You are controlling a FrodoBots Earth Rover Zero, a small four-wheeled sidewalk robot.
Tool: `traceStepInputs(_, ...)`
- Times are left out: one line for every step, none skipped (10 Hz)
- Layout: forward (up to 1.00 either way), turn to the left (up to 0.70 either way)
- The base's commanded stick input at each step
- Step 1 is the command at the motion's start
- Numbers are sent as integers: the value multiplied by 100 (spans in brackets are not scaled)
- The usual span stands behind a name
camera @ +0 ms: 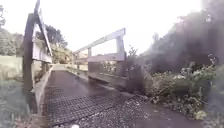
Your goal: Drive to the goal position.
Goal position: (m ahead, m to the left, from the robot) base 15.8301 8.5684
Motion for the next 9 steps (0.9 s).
traceStepInputs(85,34)
traceStepInputs(85,34)
traceStepInputs(85,34)
traceStepInputs(85,34)
traceStepInputs(85,34)
traceStepInputs(85,34)
traceStepInputs(85,34)
traceStepInputs(85,34)
traceStepInputs(85,34)
